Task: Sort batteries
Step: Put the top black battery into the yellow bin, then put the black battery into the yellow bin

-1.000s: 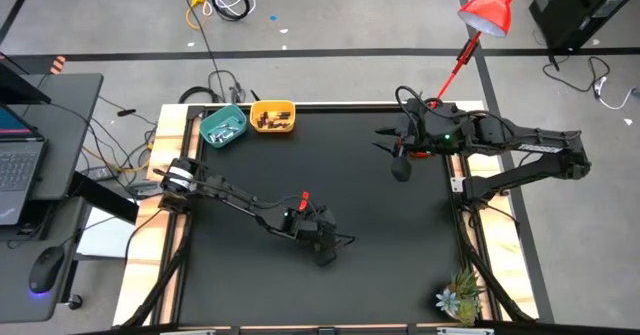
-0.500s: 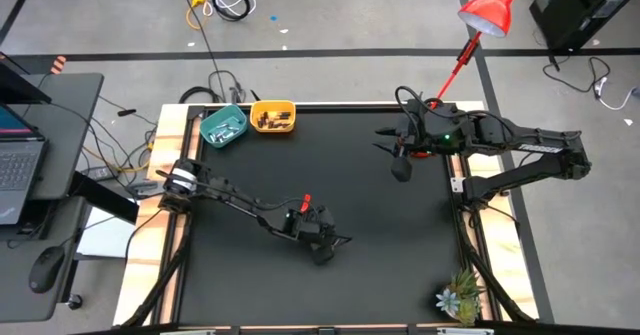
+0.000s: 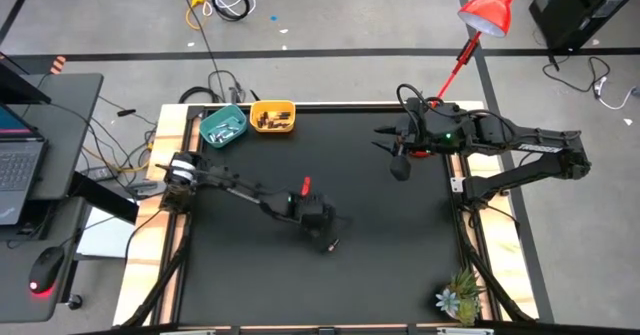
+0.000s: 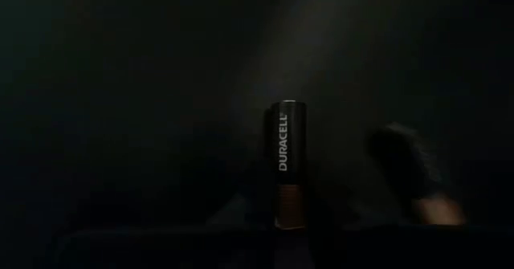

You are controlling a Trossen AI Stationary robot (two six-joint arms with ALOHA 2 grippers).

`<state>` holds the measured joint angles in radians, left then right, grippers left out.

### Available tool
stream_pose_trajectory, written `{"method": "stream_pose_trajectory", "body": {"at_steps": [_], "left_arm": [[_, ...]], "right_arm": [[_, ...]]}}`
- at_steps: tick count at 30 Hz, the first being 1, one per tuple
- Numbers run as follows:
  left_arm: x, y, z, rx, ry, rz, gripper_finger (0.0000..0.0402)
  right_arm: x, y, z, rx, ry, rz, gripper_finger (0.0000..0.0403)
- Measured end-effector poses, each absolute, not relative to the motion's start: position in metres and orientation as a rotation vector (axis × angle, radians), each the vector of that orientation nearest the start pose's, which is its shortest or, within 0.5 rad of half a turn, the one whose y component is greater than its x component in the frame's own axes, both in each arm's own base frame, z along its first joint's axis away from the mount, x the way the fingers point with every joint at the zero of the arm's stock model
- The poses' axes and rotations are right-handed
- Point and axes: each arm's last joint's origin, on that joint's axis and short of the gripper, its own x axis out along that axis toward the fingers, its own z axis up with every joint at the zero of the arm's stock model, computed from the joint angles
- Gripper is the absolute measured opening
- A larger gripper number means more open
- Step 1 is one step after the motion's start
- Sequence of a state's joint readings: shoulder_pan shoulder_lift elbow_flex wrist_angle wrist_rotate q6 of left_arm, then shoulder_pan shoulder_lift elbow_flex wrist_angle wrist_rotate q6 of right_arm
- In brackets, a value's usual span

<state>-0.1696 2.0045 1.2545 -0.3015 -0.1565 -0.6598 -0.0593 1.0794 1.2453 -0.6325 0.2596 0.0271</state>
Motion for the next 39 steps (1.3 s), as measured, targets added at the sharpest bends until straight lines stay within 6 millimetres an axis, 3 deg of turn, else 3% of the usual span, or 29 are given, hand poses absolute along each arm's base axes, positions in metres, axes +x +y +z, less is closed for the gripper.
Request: {"method": "stream_pose_trajectory", "body": {"at_steps": [6, 11, 16, 20, 26, 32, 39], "left_arm": [[0.37, 0.007, 0.151, -0.393, 1.134, 0.614, 0.0038], [0.347, 0.075, 0.169, -0.391, 1.228, 0.663, 0.0038], [0.305, 0.149, 0.187, -0.434, 1.302, 0.743, 0.0038], [0.269, 0.189, 0.212, -0.439, 1.278, 0.773, 0.0038], [0.233, 0.23, 0.225, -0.481, 1.203, 0.828, 0.0038], [0.225, 0.26, 0.217, -0.542, 1.074, 0.952, 0.0044], [0.225, 0.262, 0.217, -0.556, 1.061, 0.963, 0.0188]], "right_arm": [[0.212, -0.02, 0.393, -0.022, 0.458, -0.319, 0.0149], [0.212, -0.02, 0.393, -0.014, 0.458, -0.321, 0.0149], [0.212, -0.02, 0.393, 0.026, 0.452, -0.331, 0.0149], [0.212, -0.02, 0.393, 0.052, 0.446, -0.345, 0.0149], [0.212, -0.024, 0.395, 0.043, 0.423, -0.432, 0.0149], [0.212, -0.033, 0.399, 0.068, 0.373, -0.477, 0.0149], [0.212, -0.036, 0.399, 0.114, 0.358, -0.498, 0.0149]]}}
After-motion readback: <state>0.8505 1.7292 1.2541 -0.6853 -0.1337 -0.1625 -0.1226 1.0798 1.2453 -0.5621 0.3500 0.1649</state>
